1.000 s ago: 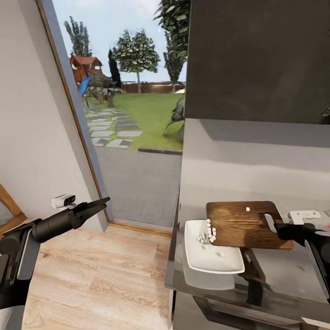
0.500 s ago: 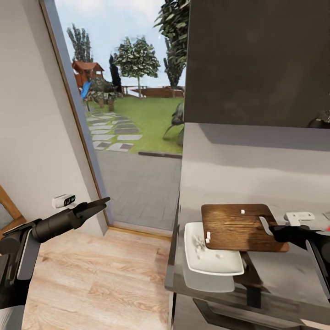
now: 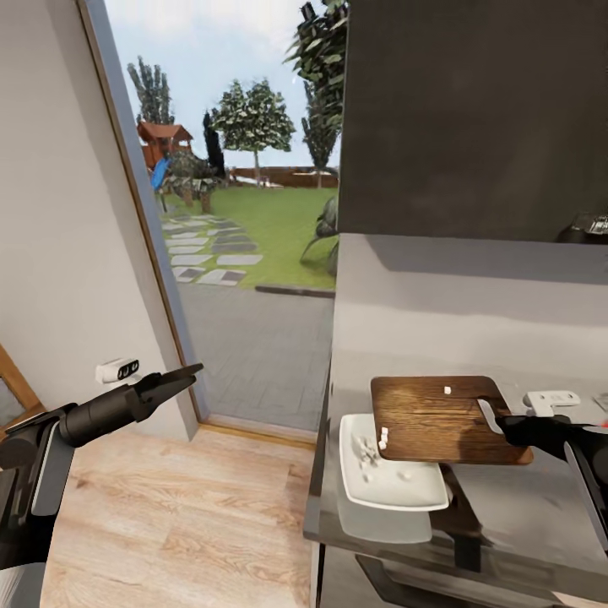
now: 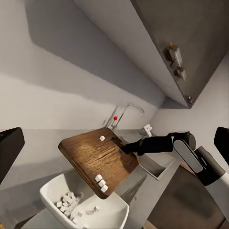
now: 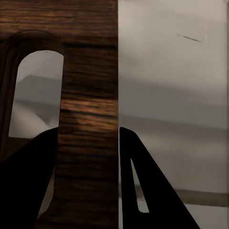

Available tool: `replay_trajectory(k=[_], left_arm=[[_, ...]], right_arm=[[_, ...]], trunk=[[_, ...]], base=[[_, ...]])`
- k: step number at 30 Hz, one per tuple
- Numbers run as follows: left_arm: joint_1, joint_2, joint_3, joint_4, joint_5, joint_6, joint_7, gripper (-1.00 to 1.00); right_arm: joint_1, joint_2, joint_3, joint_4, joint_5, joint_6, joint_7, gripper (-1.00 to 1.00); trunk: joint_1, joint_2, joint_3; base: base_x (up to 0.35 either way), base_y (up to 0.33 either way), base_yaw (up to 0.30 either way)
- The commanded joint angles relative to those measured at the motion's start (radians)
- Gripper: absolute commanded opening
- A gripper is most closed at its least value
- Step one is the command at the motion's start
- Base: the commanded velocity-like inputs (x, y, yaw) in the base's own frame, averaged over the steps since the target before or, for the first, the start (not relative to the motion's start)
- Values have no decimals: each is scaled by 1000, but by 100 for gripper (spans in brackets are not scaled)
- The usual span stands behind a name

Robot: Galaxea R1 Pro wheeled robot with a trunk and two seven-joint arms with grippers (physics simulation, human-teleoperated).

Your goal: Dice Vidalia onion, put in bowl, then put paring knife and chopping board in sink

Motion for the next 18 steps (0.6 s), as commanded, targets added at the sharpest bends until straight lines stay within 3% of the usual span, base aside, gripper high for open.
replay_trajectory(k=[1,18], left_arm=[[-1,0,0,0,2,10,-2,100],[-1,0,-1,-1,1,9,-2,100]], right_arm=[[-1,0,0,-1,10,4,9,-100],[-1,-5,-1,-1,11,21,0,-100]], trunk=[[1,-2,-1],[1,-2,27]], base=[[0,0,0],[-4,0,0]])
